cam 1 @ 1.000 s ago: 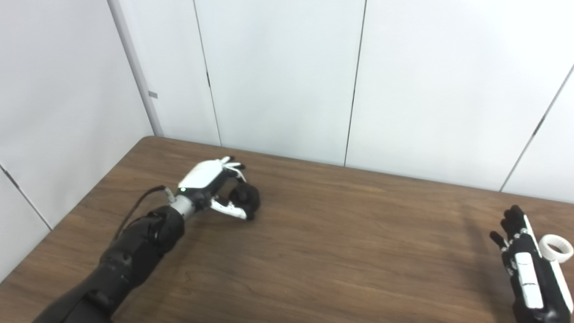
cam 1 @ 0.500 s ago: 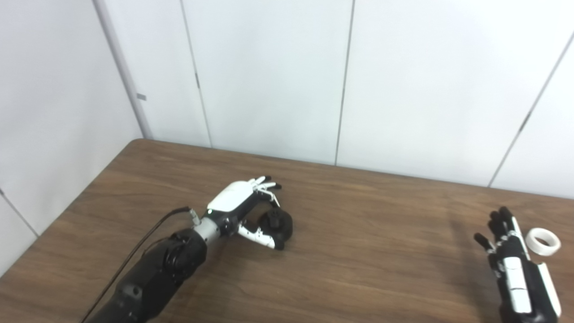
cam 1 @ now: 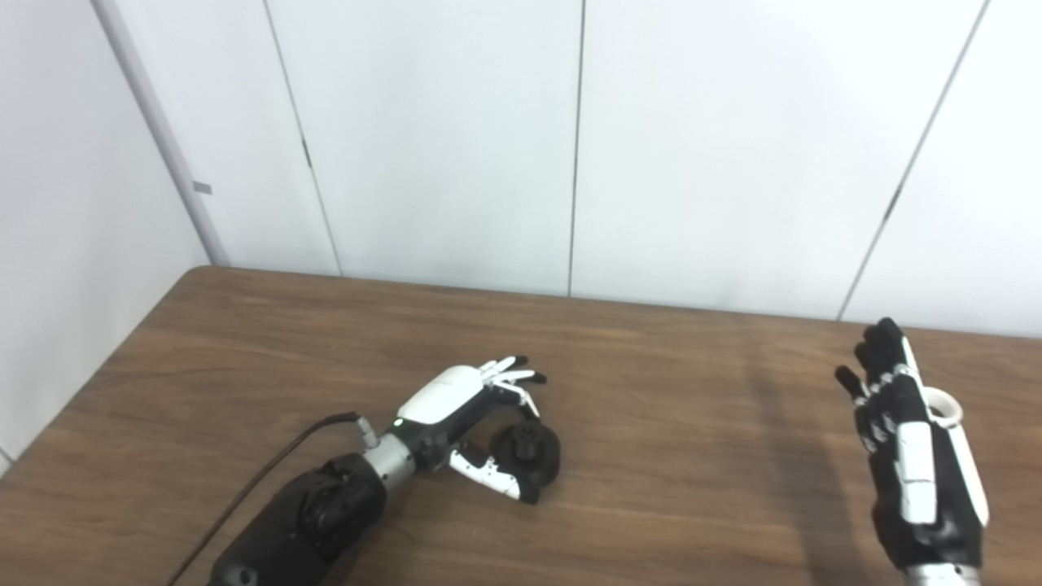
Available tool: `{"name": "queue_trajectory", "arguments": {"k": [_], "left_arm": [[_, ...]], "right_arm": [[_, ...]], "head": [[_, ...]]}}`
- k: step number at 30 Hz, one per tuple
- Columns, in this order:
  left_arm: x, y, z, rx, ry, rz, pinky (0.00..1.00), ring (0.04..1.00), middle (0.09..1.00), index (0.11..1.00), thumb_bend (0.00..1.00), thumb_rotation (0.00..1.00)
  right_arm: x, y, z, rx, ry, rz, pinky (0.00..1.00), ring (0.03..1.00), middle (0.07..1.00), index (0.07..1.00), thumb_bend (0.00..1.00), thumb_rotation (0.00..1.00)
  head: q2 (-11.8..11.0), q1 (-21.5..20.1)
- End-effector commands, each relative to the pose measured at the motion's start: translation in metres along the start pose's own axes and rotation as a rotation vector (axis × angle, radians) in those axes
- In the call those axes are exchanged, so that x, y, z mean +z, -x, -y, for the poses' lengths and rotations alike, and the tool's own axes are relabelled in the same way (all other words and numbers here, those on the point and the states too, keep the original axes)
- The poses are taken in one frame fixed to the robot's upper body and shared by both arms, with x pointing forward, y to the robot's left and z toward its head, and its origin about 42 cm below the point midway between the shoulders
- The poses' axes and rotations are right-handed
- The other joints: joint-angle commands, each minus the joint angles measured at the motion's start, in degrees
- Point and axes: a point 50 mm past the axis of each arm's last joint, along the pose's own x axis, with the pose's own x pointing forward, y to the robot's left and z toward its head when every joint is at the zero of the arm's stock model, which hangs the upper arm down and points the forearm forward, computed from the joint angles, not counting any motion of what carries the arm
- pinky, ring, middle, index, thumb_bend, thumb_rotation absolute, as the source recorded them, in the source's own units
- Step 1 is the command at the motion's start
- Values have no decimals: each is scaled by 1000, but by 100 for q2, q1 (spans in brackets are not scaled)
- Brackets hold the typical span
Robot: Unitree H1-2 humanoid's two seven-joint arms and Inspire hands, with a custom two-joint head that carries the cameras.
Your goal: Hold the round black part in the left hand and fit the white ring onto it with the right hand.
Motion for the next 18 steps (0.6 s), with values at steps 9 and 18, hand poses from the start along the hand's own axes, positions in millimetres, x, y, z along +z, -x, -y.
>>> {"name": "queue_trajectory", "arguments": {"k": [9,18], "left_arm": [[34,-5,25,-84,33,136,1000,1000,900,481,525,60],[40,-12,43,-144,80,157,1000,1000,893,480,524,60]], "right_arm": [[30,-9,-9,-18,7,106,917,989,1000,994,408,930],[42,-8,-12,-30,21,131,920,990,995,993,395,951]], "head": [[95,-384],[160,-653]]}}
